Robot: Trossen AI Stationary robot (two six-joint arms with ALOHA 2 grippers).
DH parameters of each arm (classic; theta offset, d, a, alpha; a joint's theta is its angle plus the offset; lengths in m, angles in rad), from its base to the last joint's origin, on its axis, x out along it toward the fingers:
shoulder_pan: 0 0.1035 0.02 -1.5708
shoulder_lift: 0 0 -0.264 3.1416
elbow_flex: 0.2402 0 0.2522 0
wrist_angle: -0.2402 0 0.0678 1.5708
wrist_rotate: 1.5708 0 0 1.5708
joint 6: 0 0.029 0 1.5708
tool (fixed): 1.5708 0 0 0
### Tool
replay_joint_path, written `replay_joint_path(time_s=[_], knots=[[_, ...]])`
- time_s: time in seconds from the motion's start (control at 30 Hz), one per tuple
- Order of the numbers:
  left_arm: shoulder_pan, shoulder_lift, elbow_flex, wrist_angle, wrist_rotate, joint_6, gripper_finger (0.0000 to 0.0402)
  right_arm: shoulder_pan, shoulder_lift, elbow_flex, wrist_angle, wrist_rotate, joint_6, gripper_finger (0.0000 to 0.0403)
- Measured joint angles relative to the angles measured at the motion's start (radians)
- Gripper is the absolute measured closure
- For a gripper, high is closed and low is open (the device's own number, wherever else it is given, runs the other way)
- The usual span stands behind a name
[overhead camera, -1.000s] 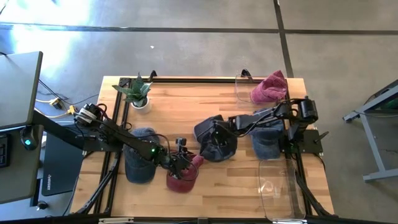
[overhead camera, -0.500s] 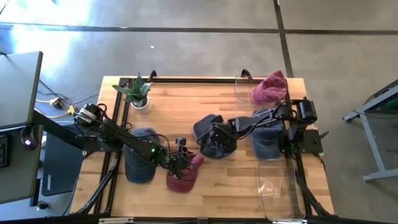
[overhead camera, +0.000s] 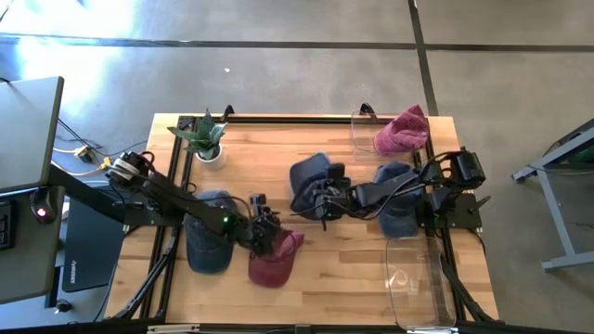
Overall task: Pick & Place hat
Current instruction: Put the middle blue cap into the bottom transparent bin
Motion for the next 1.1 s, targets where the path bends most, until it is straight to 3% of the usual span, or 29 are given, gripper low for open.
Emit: replay_joint_path(time_s=[0.07,0.2,0.3,0.4,0.47,0.6,0.67,0.73,0.87,1.0,1.1], knots=[[0.022,0.0,0.0,-0.035,-0.01,-0.041,0.0262,0.012,0.0,0.0,-0.001,0.008,0.026,0.0396],[0.091,-0.007,0.0,-0.071,0.049,-0.088,0.0262,0.062,0.0,-0.021,0.005,-0.117,0.069,0.0399],[0.149,-0.007,0.0,-0.061,0.069,-0.071,0.0262,0.103,0.0,-0.041,0.005,-0.203,0.094,0.0398],[0.207,-0.049,-0.001,-0.031,0.124,-0.01,0.0262,0.139,0.0,-0.067,0.008,-0.224,0.12,0.04],[0.254,-0.072,0.001,0.044,0.244,0.062,0.0262,0.161,0.0,-0.102,0.046,-0.225,0.134,0.0399],[0.362,-0.072,-0.001,0.236,0.634,0.188,0.0262,0.19,0.0,-0.193,0.19,-0.26,0.113,0.0399],[0.405,-0.028,0.004,0.349,0.73,0.195,0.0262,0.2,0.0,-0.227,0.262,-0.274,0.081,0.04],[0.432,0.036,0.005,0.382,0.734,0.185,0.0262,0.206,0.0,-0.246,0.302,-0.268,0.066,0.0399],[0.476,0.119,0.0,0.322,0.64,0.162,0.0262,0.213,0.0,-0.239,0.305,-0.262,0.057,0.0397],[0.52,0.125,-0.001,0.225,0.537,0.136,0.0262,0.228,0.0,-0.219,0.298,-0.269,0.028,0.04],[0.562,0.125,-0.001,0.212,0.544,0.148,0.0262,0.238,-0.001,-0.21,0.297,-0.271,0.028,0.0397]])
